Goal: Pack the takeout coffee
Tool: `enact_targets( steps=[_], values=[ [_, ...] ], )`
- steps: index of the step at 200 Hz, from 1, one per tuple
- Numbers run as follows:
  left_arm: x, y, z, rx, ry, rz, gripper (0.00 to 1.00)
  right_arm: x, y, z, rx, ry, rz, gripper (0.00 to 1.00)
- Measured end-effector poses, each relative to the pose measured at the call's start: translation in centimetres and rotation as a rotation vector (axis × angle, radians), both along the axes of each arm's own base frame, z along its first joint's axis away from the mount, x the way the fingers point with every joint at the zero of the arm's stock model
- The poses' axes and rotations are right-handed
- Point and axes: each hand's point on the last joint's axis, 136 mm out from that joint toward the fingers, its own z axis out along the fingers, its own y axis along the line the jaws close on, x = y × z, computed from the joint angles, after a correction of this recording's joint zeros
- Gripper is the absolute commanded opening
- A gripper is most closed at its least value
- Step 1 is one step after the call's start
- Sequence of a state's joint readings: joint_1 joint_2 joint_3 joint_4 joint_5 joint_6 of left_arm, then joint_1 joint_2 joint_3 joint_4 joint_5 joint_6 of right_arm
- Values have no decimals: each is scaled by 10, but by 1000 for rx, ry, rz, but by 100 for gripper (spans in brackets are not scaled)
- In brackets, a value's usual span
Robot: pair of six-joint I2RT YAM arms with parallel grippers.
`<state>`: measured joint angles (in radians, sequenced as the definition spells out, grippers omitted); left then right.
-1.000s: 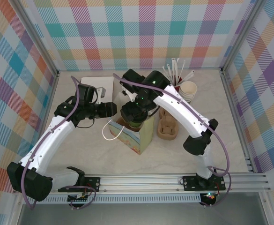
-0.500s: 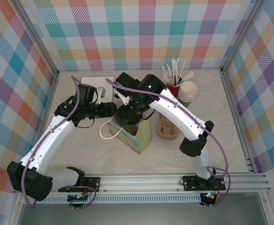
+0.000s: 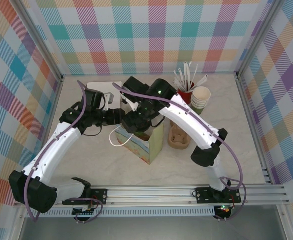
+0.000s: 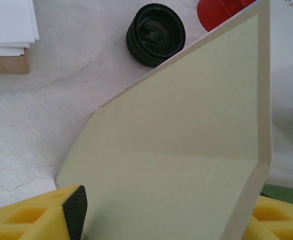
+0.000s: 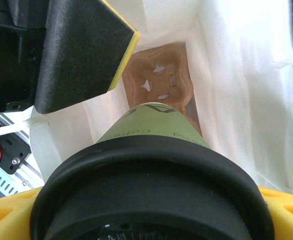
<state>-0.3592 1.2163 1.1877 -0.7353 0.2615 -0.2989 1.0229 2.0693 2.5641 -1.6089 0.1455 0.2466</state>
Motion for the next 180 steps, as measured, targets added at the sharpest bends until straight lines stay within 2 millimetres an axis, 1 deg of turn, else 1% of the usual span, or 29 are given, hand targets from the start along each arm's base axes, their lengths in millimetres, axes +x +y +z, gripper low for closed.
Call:
enact_targets(
  steps=[22, 49, 95, 130, 180],
  values=[
    [1, 0, 1, -2, -5, 0, 65, -3, 1, -12, -24, 38, 1, 87],
    [1, 0, 1, -1, -5, -1, 65, -3, -1, -21, -36, 78, -15, 87],
    [1, 0, 1, 1, -7, -3, 65, 3, -14, -35, -54, 148, -58, 87],
    [1, 0, 1, 1, -7, -3, 65, 6, -23, -36, -54, 163, -75, 87],
    [1, 0, 1, 1, -8, -4, 65, 6, -28, -36, -82, 139, -9, 88]
  ],
)
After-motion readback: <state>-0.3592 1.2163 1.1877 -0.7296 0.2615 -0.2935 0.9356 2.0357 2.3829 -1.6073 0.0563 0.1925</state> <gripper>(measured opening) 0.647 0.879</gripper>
